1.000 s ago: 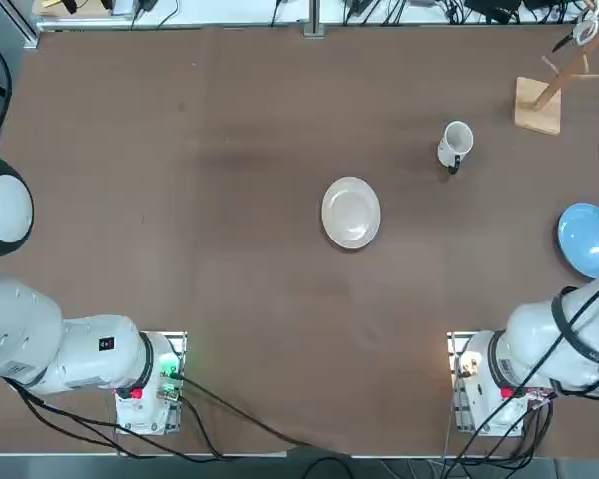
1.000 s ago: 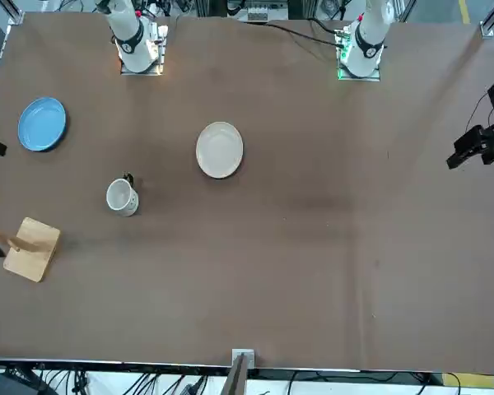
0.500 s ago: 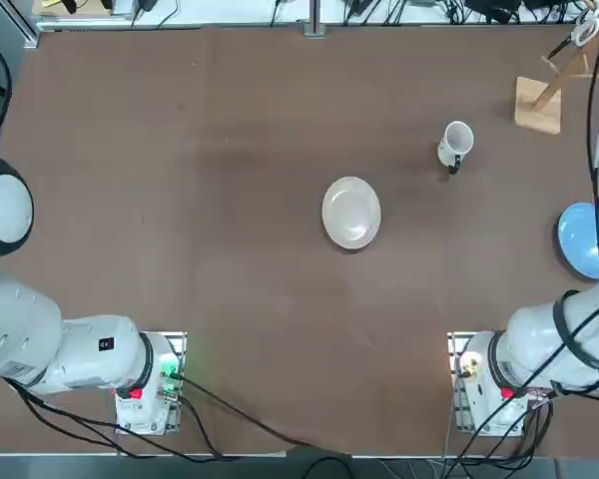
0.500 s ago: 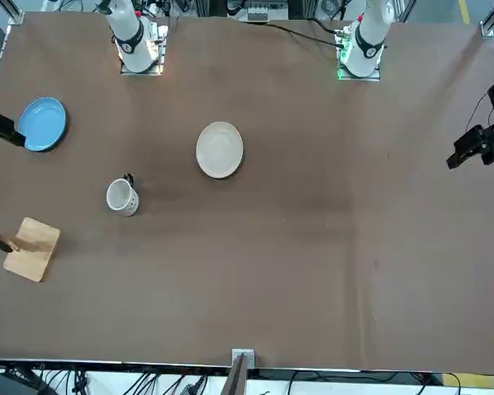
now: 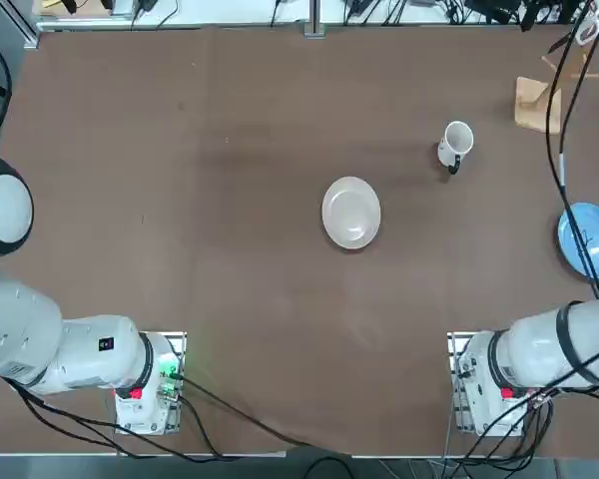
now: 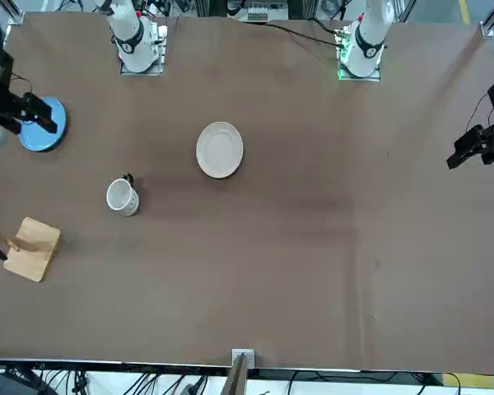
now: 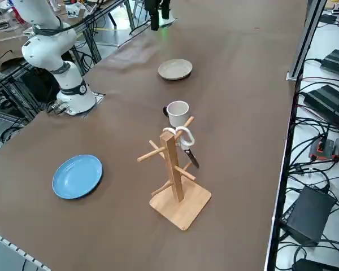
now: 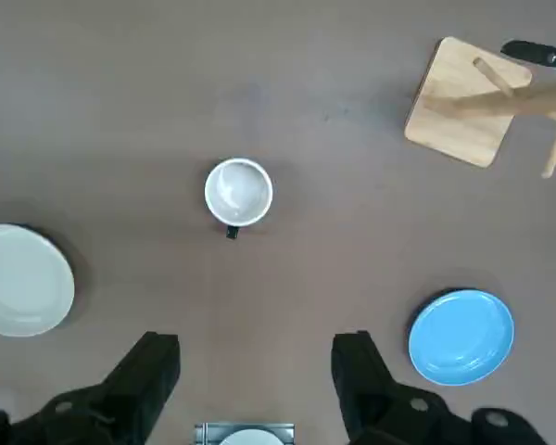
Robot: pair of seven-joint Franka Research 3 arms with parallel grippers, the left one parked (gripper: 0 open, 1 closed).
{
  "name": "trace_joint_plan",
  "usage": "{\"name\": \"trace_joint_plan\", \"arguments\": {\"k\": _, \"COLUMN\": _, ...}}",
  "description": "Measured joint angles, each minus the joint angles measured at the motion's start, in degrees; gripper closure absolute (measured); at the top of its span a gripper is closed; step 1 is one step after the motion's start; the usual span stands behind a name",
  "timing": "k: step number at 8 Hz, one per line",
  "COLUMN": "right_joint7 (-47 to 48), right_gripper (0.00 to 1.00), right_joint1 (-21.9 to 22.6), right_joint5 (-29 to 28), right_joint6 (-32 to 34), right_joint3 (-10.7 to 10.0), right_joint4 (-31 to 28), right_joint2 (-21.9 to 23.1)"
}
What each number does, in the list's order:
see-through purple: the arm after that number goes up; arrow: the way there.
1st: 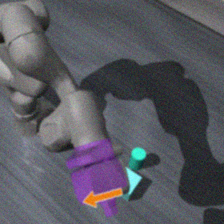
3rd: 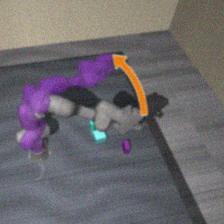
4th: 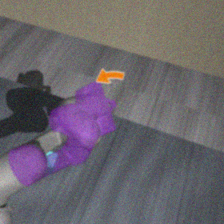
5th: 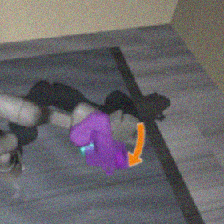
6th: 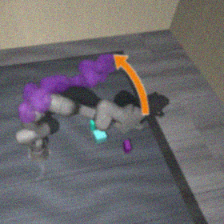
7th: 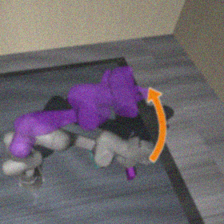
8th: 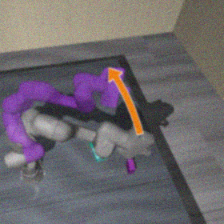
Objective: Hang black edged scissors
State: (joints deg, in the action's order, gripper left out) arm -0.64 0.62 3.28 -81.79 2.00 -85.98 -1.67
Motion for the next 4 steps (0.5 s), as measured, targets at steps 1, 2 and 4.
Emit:
{"name": "trace_joint_plan", "arguments": {"k": 1, "right_joint7": 0.0, "right_gripper": 0.0, "right_joint1": 0.4, "right_joint5": -1.0, "right_joint6": -0.3, "right_joint3": -0.4, "right_joint4": -1.6, "right_joint2": 1.5}}
{"name": "trace_joint_plan", "arguments": {"k": 2, "right_joint7": 0.0, "right_gripper": 0.0, "right_joint1": 0.5, "right_joint5": -2.4, "right_joint6": -0.4, "right_joint3": -0.5, "right_joint4": -2.4, "right_joint2": 2.5}}
{"name": "trace_joint_plan", "arguments": {"k": 4, "right_joint7": -0.1, "right_gripper": 0.0, "right_joint1": 0.5, "right_joint5": -3.4, "right_joint6": -0.4, "right_joint3": -0.7, "right_joint4": -2.6, "right_joint2": 3.3}}
